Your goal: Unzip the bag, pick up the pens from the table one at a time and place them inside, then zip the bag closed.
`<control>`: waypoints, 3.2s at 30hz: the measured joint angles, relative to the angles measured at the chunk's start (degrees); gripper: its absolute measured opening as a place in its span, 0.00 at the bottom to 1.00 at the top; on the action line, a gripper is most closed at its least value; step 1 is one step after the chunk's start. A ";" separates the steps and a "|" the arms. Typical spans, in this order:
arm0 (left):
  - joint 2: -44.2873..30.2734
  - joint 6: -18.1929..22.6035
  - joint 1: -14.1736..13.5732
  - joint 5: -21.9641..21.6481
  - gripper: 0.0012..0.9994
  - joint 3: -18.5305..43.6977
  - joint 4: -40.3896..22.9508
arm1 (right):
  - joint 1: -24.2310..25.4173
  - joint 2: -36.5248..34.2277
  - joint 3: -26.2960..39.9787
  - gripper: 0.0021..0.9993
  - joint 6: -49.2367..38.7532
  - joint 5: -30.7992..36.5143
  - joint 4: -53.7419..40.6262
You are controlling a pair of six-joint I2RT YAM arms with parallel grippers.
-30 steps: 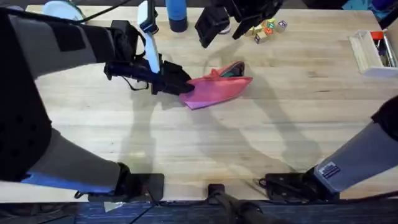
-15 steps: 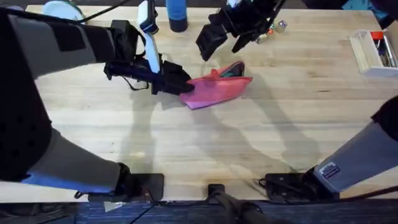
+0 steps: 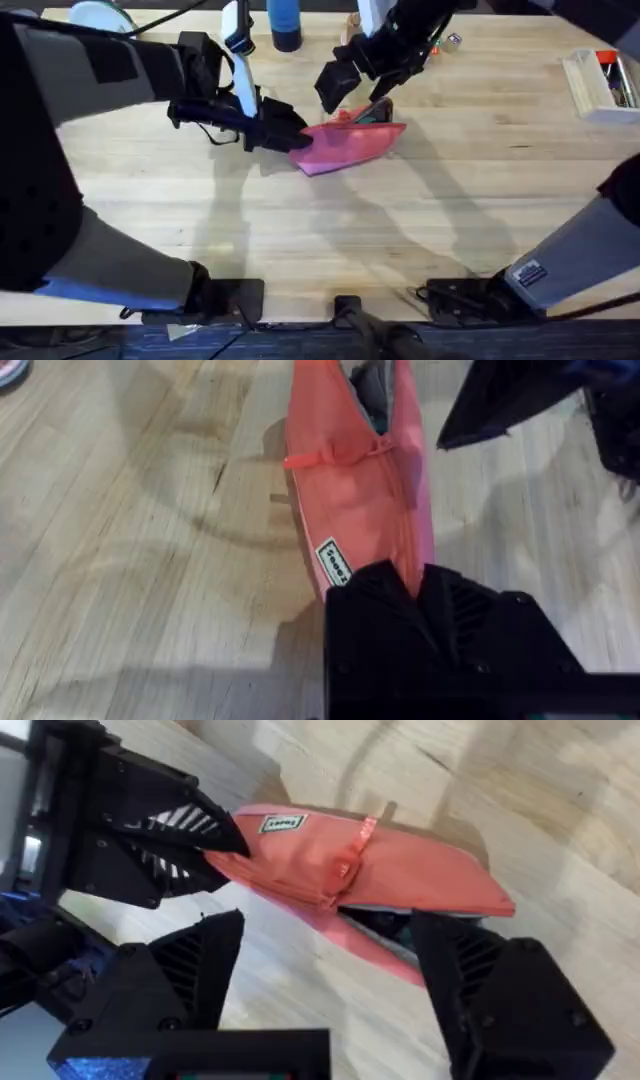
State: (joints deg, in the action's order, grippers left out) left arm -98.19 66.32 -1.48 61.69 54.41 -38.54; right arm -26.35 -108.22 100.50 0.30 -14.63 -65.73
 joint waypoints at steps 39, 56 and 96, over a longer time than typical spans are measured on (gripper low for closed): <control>0.00 0.00 0.00 -0.09 0.04 0.00 0.22 | -2.25 -2.47 -5.11 0.46 1.01 -1.10 4.48; 0.00 0.00 0.00 -0.09 0.04 0.00 0.24 | -2.36 -2.47 -5.11 0.26 1.01 -1.29 4.53; 0.00 -0.02 0.00 -0.22 0.04 0.00 0.17 | 5.53 -4.68 -5.22 0.37 16.00 -9.83 6.01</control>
State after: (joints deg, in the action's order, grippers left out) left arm -98.19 66.30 -1.48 61.47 54.41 -38.37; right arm -20.82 -112.90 95.29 16.29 -24.47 -59.72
